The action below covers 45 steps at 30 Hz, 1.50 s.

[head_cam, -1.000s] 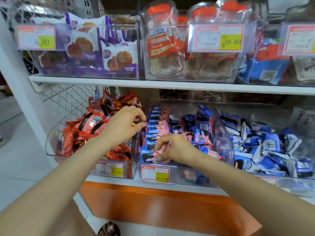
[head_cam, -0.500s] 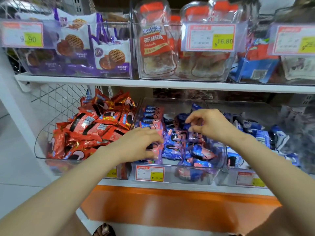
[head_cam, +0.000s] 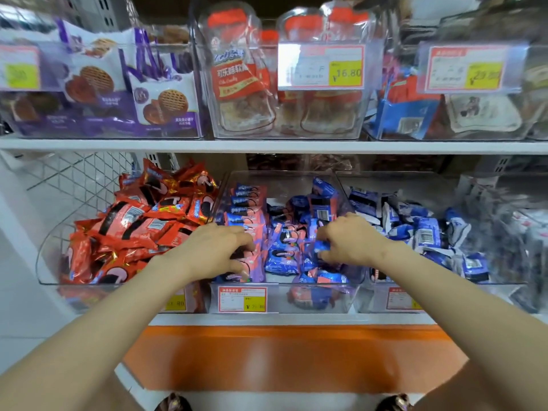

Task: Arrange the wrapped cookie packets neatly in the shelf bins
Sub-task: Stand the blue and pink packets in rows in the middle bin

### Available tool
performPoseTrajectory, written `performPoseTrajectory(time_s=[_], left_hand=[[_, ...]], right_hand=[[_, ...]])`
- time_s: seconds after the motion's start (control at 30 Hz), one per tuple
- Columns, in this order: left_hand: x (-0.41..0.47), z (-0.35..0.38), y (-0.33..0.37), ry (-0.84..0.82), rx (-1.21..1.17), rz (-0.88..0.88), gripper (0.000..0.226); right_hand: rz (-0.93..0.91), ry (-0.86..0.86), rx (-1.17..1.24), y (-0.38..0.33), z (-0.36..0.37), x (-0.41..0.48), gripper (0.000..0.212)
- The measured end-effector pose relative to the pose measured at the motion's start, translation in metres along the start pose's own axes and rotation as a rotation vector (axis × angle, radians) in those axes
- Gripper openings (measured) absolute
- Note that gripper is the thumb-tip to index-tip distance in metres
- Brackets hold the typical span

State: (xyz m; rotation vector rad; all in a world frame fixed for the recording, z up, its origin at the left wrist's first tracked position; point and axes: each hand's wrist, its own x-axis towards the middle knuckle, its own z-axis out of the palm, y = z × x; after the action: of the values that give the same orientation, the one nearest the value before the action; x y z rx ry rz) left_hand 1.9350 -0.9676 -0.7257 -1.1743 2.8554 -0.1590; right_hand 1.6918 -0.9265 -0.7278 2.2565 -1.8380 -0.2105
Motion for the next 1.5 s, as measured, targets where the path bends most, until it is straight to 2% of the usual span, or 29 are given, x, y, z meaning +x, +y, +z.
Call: performPoseTrajectory(time_s=[0.07, 0.13, 0.2, 0.23, 0.3, 0.37, 0.47, 0.57, 0.63, 0.73, 0.8, 0.9, 1.0, 1.07, 1.1, 1.2, 1.43, 1.5], left_hand=[[0.000, -0.003, 0.000, 0.067, -0.182, -0.037, 0.041], [0.003, -0.005, 0.004, 0.217, -0.426, -0.060, 0.034], [0.009, -0.007, 0.014, 0.328, -0.696, -0.093, 0.030], [0.012, -0.008, 0.020, 0.333, -0.819, -0.109, 0.031], [0.018, -0.006, 0.032, 0.281, -1.016, -0.130, 0.036], [0.025, -0.001, 0.037, 0.254, -1.109, -0.154, 0.039], [0.028, -0.001, 0.035, 0.300, -1.159, -0.216, 0.036], [0.027, -0.004, 0.029, 0.336, -1.125, -0.239, 0.033], [0.023, -0.006, 0.022, 0.402, -0.932, -0.255, 0.034], [0.012, -0.010, 0.002, 0.588, -0.621, -0.323, 0.030], [0.005, -0.011, -0.012, 0.655, -0.533, -0.372, 0.022], [0.001, -0.005, -0.023, 0.650, -0.429, -0.390, 0.016], [0.000, 0.002, -0.028, 0.588, -0.377, -0.375, 0.017], [-0.001, 0.004, -0.032, 0.561, -0.376, -0.362, 0.016], [-0.001, 0.005, -0.033, 0.552, -0.376, -0.355, 0.016], [-0.002, 0.003, -0.035, 0.540, -0.358, -0.333, 0.016], [0.000, 0.001, -0.040, 0.528, -0.354, -0.302, 0.013], [0.001, 0.001, -0.037, 0.506, -0.364, -0.261, 0.012]], right_hand=[[0.065, 0.039, 0.223, 0.004, -0.006, 0.002, 0.031], [0.098, 0.068, 0.622, 0.007, -0.011, 0.003, 0.019], [0.072, 0.043, 1.024, 0.005, -0.016, 0.002, 0.026], [0.070, 0.019, 1.146, 0.001, -0.019, 0.001, 0.026], [0.072, -0.008, 1.290, -0.008, -0.023, 0.000, 0.015], [0.069, -0.034, 1.380, -0.012, -0.021, 0.001, 0.012], [0.066, -0.106, 1.510, -0.012, -0.020, 0.002, 0.018], [0.123, -0.037, 1.593, -0.012, -0.016, 0.004, 0.027], [0.180, 0.054, 1.591, -0.016, -0.015, 0.008, 0.031], [0.296, 0.195, 1.545, -0.016, -0.012, 0.030, 0.038], [0.361, 0.270, 1.454, -0.013, -0.010, 0.056, 0.037], [0.379, 0.299, 1.368, -0.020, -0.011, 0.097, 0.031], [0.395, 0.340, 1.344, -0.033, -0.015, 0.138, 0.040], [0.431, 0.350, 1.240, -0.039, -0.014, 0.157, 0.026], [0.443, 0.357, 1.232, -0.041, -0.012, 0.164, 0.025], [0.495, 0.404, 1.293, -0.043, -0.004, 0.182, 0.040], [0.498, 0.297, 1.067, -0.039, 0.018, 0.200, 0.042], [0.475, 0.328, 1.018, -0.028, 0.012, 0.195, 0.039]])
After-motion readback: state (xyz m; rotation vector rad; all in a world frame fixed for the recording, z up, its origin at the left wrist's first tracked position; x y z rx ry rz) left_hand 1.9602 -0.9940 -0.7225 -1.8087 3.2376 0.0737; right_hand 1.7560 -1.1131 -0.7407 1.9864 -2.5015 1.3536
